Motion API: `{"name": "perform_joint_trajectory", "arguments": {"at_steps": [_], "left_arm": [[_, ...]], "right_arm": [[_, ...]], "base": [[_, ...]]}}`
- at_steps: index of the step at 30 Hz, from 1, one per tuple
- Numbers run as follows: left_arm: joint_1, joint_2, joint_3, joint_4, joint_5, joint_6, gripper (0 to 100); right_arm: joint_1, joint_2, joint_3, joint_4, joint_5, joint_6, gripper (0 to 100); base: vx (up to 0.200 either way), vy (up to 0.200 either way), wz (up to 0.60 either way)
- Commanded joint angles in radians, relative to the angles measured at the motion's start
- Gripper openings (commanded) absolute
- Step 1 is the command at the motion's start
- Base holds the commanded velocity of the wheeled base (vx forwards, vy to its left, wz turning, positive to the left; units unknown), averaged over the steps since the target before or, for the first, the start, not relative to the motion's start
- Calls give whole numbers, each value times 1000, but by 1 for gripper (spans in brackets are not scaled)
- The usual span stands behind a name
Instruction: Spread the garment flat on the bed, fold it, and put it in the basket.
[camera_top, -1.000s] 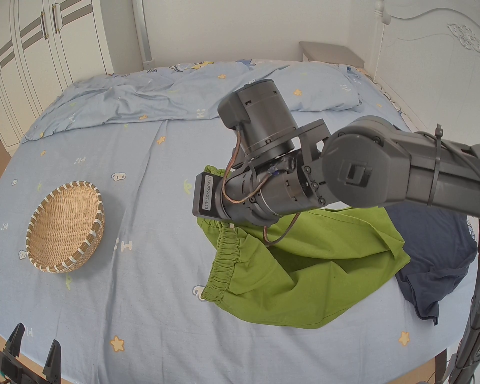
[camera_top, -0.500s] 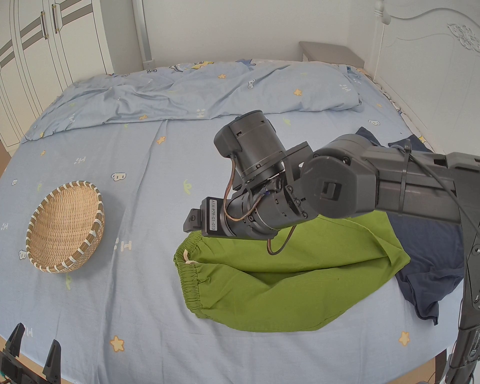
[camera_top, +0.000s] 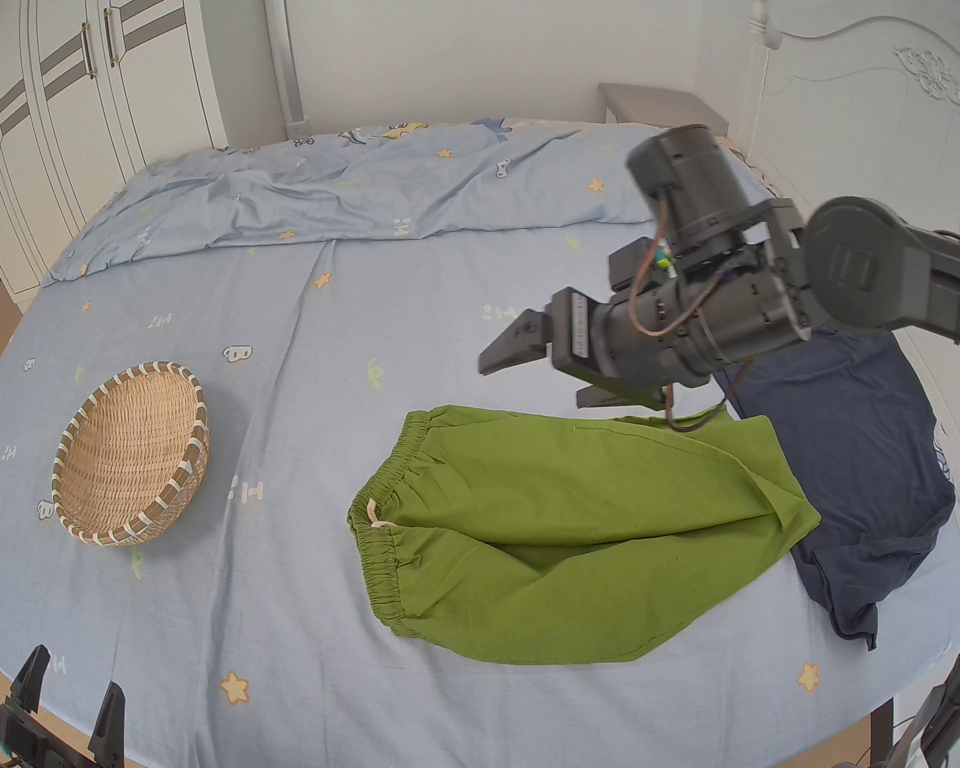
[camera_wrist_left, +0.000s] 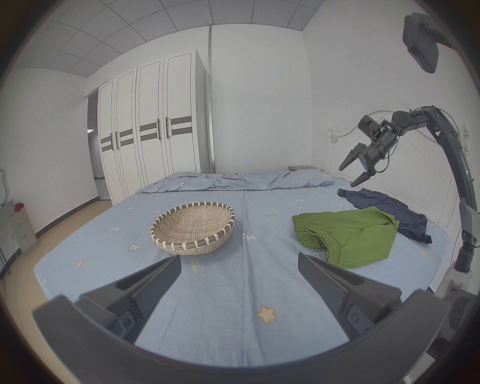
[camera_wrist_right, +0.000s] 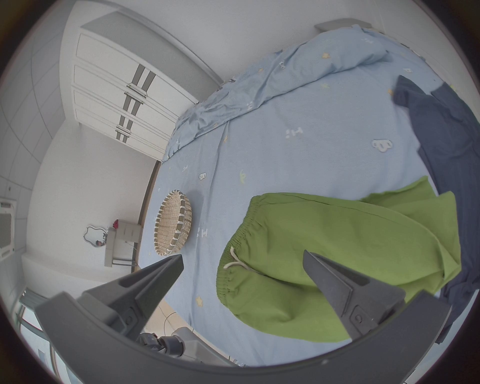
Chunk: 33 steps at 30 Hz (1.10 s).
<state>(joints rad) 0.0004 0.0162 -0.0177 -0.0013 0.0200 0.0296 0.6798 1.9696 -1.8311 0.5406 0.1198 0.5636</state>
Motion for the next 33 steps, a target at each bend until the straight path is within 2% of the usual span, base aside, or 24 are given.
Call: {"name": "perform_joint_trajectory", "arguments": {"at_steps": [1, 5, 6, 10, 13, 14, 15, 16, 17, 18, 20, 21, 22, 24, 27, 28, 29, 30, 32, 33], "left_arm": [[1, -16, 18, -13, -11, 55, 100], [1, -16, 18, -16, -14, 55, 100], [1, -16, 18, -16, -14, 53, 100], [1, -16, 18, -19, -8, 50, 100], [6, -16, 13, -13, 20, 18, 100], [6, -5, -33, -28, 52, 10, 100], [12, 74, -183, -48, 80, 1, 100], [12, 93, -212, -51, 84, 0, 100], [-30, 327, -510, -54, 107, -85, 100], [-79, 375, -585, -25, 98, -158, 100], [-172, 426, -596, 38, 18, -206, 100], [-172, 426, -596, 38, 18, -206, 100], [-280, 524, -525, 70, -132, -227, 100], [-370, 620, -429, 33, -224, -300, 100], [-435, 765, -301, -128, -292, -445, 100], [-458, 824, -265, -194, -333, -453, 100], [-462, 834, -257, -206, -341, -453, 100], [-488, 956, -177, -359, -442, -448, 100], [-494, 1064, -108, -505, -545, -441, 100], [-494, 1079, -102, -526, -560, -439, 100]], "right_arm": [[-269, -419, 521, -229, 204, -2, 100], [-307, -482, 685, -367, 227, -1, 100], [-330, -508, 773, -438, 241, -2, 100], [-347, -517, 862, -544, 248, -16, 100], [-367, -512, 901, -591, 248, -71, 100], [-368, -511, 911, -600, 248, -90, 100], [-370, -509, 921, -607, 248, -113, 100], [-370, -509, 923, -607, 248, -116, 100], [-373, -508, 937, -616, 244, -139, 100], [-378, -506, 937, -619, 242, -139, 100], [-382, -500, 934, -619, 242, -148, 100], [-382, -500, 934, -619, 242, -148, 100], [-385, -477, 928, -623, 238, -143, 100], [-393, -468, 938, -633, 235, -139, 100], [-419, -482, 980, -640, 239, -139, 100], [-425, -495, 992, -648, 247, -139, 100], [-427, -498, 994, -650, 248, -139, 100], [-437, -540, 1006, -668, 270, -137, 100], [-442, -563, 1015, -676, 288, -137, 100], [-440, -566, 1015, -676, 290, -139, 100]], "base": [[0, 0, 0], [0, 0, 0], [0, 0, 0], [0, 0, 0], [0, 0, 0], [0, 0, 0], [0, 0, 0], [0, 0, 0], [0, 0, 0], [0, 0, 0], [0, 0, 0], [0, 0, 0], [0, 0, 0], [0, 0, 0], [0, 0, 0], [0, 0, 0], [0, 0, 0], [0, 0, 0], [0, 0, 0], [0, 0, 0]]}}
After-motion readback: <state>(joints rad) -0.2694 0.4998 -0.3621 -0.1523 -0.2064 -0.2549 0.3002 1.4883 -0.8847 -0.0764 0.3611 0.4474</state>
